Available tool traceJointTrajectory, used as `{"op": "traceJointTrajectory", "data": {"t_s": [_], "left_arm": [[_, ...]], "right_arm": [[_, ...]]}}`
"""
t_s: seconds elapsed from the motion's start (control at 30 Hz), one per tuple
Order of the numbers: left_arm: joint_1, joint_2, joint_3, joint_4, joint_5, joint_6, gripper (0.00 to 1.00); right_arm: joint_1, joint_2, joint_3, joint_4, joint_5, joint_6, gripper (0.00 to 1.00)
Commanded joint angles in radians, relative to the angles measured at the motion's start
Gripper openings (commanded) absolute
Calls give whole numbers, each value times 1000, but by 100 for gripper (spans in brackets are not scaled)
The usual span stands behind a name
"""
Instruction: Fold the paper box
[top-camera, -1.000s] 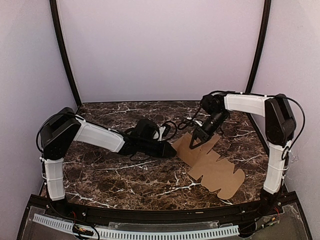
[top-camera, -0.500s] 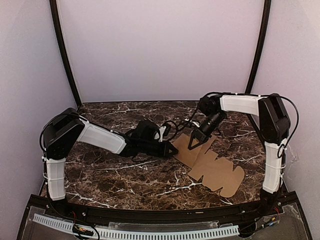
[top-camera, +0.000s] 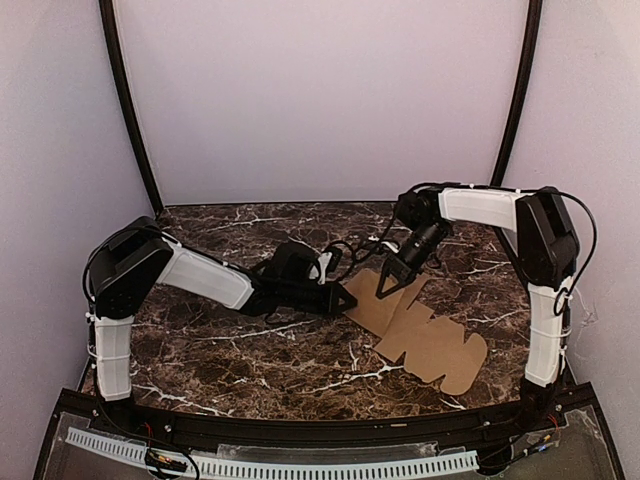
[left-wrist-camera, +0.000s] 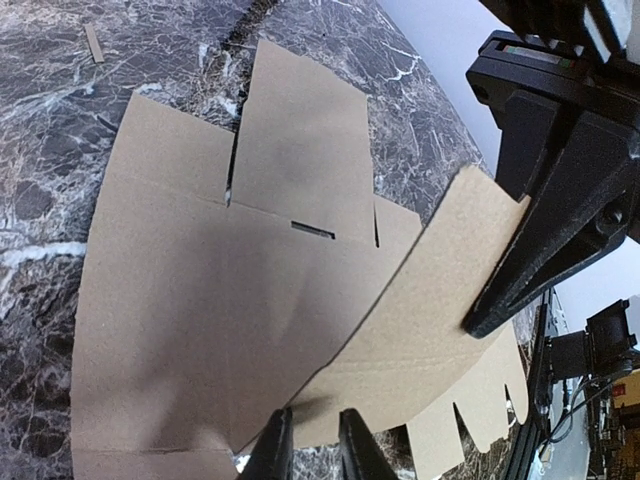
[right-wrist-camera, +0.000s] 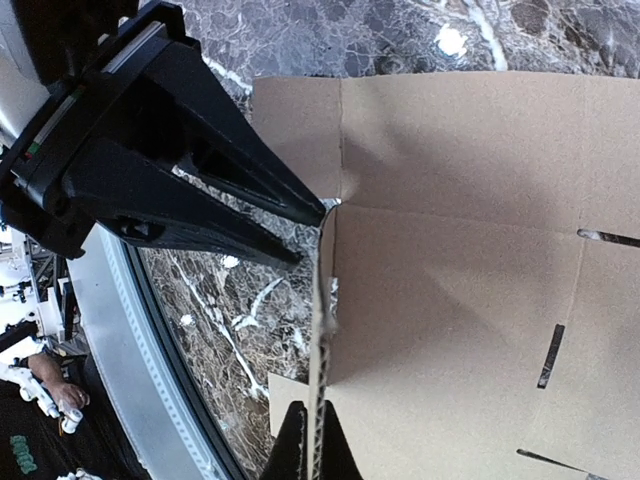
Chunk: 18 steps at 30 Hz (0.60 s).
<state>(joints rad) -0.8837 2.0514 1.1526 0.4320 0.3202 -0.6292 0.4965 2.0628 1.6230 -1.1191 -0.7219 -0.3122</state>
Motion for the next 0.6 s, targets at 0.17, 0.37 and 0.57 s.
{"op": "traceJointTrajectory", "data": {"t_s": [0.17,0.37,0.57], "left_arm": [[6,-59,-29,-47,-94,64,25],[9,-91,61,-252,-286,142,50],[10,-115,94,-307,-439,87,56]], "right_arm": [[-30,-171,-145,147,-48,137,0],[-20,-324,-269,272,-25,228,0],[-20,-424,-410,411,-25,365,0]]}}
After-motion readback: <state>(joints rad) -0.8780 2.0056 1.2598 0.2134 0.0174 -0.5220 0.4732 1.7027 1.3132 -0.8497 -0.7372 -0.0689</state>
